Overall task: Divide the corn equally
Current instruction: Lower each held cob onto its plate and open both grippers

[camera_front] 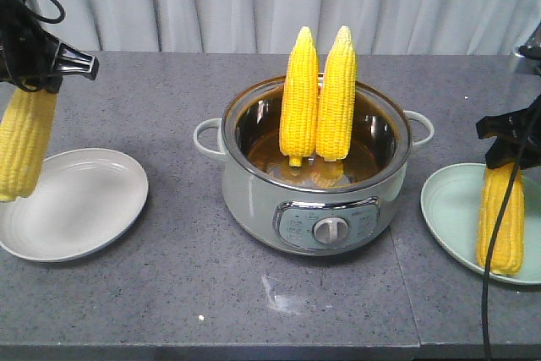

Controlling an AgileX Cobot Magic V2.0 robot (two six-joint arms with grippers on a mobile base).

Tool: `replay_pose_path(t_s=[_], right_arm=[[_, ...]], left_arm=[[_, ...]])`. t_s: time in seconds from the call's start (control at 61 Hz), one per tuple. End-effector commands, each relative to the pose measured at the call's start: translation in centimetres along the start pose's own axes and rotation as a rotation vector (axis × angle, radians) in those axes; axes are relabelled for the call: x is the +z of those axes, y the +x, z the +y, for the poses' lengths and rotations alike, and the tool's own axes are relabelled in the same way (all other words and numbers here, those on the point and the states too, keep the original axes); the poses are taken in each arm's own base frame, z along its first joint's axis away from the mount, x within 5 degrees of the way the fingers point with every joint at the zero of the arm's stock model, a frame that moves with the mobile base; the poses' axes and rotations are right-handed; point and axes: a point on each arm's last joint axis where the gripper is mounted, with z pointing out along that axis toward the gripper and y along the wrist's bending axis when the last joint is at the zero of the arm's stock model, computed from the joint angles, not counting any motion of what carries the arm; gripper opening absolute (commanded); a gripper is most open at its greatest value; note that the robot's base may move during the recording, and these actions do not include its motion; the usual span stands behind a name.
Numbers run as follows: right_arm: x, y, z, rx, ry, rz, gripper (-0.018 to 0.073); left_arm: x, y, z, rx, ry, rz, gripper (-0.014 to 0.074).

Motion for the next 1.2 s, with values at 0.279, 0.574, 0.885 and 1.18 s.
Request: replay_pose_path(t_s=[0.279, 0.574, 0.885, 1.18], right_arm=[[-1.6, -0.9, -0.2, 0.009, 0.027, -0.100, 0.0610], [-3.6, -1.5, -0.1, 0.032, 0.045, -0.148, 0.0585], [-5.8, -1.3, 0.5, 0.032, 0.049, -0.206, 0.0567], [-7.2, -1.1, 0.8, 0.027, 0.055, -0.250, 0.0567]], left_arm=[[0.1, -0.7, -0.3, -0.008, 0.025, -0.025, -0.0006], [2.4, -0.4, -0.8, 0.006, 0.014, 0.068, 0.0001], [4.7, -0.6, -1.5, 0.019, 0.015, 0.089, 0.0004], [6.1, -0.4, -1.8, 0.034, 0.011, 0.141, 0.0029]])
